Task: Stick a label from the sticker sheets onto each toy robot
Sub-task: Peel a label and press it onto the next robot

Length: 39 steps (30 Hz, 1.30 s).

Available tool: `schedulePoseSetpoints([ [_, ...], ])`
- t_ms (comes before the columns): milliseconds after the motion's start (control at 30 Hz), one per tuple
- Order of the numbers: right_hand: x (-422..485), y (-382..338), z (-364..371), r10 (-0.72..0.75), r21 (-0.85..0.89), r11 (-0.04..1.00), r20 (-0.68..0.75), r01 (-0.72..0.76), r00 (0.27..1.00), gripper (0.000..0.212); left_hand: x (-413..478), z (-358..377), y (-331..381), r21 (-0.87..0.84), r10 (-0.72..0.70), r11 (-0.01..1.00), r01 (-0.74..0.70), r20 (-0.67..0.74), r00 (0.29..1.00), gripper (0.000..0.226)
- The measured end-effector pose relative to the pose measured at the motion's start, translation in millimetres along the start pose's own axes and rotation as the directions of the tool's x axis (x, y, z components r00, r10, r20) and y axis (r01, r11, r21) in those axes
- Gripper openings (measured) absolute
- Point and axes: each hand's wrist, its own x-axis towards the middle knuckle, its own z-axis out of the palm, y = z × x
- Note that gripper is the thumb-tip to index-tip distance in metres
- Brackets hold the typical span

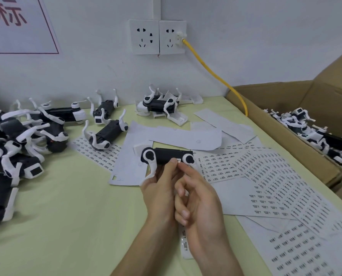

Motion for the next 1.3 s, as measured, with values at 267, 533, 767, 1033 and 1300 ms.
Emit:
schedulePoseSetpoints([
  [267, -5, 3, 2, -0.050, -0.045, 0.998, -0.041, 0.048, 0.998, 0.034, 0, 2, 0, 0.029, 0.041, 0.999, -0.040, -0.039, 0.998, 0.051],
  [533, -8, 11, 4, -0.110, -0.004, 0.994, -0.104, 0.110, 0.989, 0.037, -1, 2, 0, 0.047, 0.068, 0.997, -0.067, -0.014, 0.998, 0.054],
  [767, -9, 13, 5, -0.171, -0.065, 0.984, -0.146, 0.163, 0.974, 0.040, 2, 0, -4, 0.047, 0.094, 0.995, -0.092, -0.033, 0.995, 0.054],
  [1033, -9, 4, -6, -0.454, -0.279, 0.869, -0.123, 0.409, 0.882, 0.035, 6, -1, -4, -0.047, 0.058, 0.997, -0.062, -0.071, 0.996, 0.020],
  [1300, 46, -77, -20, -0.121, -0.849, 0.475, 0.195, 0.229, 0.973, 0.023, 6, 0, -4, -0.072, 0.076, 0.995, -0.072, 0.060, 0.995, 0.038],
])
